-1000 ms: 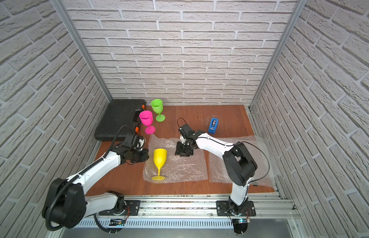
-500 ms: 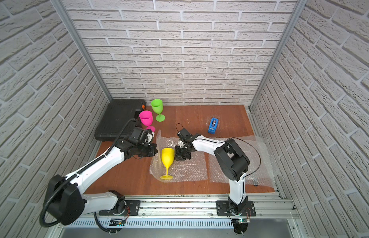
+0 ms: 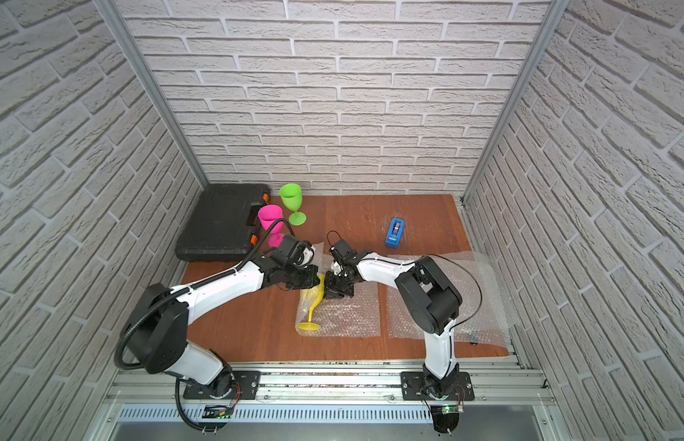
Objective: Wrap wine glasses in bubble wrap
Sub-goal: Wrap the wine glass in bubble wrap.
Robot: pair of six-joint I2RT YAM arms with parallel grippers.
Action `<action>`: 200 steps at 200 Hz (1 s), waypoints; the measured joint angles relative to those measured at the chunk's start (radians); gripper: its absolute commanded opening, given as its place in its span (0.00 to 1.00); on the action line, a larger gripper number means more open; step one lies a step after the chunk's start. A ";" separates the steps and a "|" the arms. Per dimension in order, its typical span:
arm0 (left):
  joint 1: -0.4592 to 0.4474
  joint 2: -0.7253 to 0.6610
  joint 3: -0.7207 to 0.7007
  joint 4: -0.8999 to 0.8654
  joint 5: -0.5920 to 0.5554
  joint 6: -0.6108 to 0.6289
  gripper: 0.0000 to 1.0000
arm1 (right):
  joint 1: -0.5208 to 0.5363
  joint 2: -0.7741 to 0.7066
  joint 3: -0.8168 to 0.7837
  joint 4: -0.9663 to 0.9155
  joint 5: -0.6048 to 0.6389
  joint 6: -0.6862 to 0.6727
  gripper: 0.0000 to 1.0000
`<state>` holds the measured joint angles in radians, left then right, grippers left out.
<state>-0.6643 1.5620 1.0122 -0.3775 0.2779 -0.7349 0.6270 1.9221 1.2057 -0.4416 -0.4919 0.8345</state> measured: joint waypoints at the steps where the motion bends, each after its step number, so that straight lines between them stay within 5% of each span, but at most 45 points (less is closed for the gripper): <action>1: -0.001 0.002 0.000 0.001 0.000 0.000 0.00 | -0.001 0.000 -0.001 0.001 0.000 0.000 0.11; 108: -0.019 0.030 0.010 0.024 0.021 -0.001 0.00 | -0.125 -0.249 -0.105 0.109 -0.021 0.021 0.47; 153: -0.022 0.030 0.010 0.016 0.039 0.001 0.00 | -0.125 -0.176 -0.105 0.230 -0.103 0.056 0.44; 200: -0.023 0.030 0.010 0.019 0.078 -0.002 0.00 | -0.125 -0.122 -0.105 0.274 -0.135 0.076 0.22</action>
<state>-0.6868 1.5917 1.0222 -0.3580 0.3561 -0.7372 0.5022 1.8000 1.1011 -0.1680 -0.6270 0.9108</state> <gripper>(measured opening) 0.046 0.272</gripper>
